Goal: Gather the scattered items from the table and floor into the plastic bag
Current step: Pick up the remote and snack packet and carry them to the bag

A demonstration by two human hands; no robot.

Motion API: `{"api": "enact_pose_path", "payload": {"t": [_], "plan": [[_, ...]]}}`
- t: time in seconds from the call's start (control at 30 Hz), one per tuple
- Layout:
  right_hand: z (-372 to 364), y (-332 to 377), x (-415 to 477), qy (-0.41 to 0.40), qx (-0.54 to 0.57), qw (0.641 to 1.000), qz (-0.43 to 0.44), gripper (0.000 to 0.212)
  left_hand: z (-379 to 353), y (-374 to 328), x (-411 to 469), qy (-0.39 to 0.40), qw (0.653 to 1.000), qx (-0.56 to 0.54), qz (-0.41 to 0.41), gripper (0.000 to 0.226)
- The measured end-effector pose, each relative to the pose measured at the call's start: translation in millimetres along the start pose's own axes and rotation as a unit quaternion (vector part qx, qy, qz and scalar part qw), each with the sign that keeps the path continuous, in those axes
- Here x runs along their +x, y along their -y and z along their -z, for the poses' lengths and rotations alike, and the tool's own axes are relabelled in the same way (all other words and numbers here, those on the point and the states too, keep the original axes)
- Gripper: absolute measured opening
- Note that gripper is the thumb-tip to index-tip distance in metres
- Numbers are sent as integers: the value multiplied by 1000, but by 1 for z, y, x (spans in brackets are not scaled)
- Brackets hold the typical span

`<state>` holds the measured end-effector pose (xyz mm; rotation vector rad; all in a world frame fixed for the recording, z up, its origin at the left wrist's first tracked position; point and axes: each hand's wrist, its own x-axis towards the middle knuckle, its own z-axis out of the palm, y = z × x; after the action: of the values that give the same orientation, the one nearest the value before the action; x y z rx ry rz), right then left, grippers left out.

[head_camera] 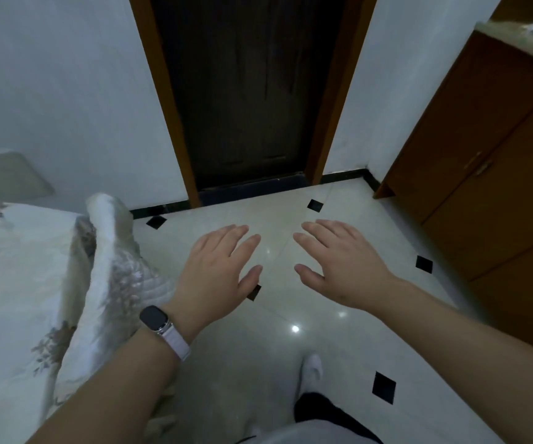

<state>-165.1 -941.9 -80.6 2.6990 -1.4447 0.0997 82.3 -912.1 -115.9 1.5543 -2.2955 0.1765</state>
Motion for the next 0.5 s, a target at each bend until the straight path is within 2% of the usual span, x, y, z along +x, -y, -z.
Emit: {"api": "enact_pose_path", "payload": {"t": [0.3,0.5], "plan": [[-26,-102,140,24,68,997,18,63,-33,48,146,83,992,86,32,53],[-18,-150,246,9,81,993,82,64,-37,79,232,79,987,125,71,50]]}}
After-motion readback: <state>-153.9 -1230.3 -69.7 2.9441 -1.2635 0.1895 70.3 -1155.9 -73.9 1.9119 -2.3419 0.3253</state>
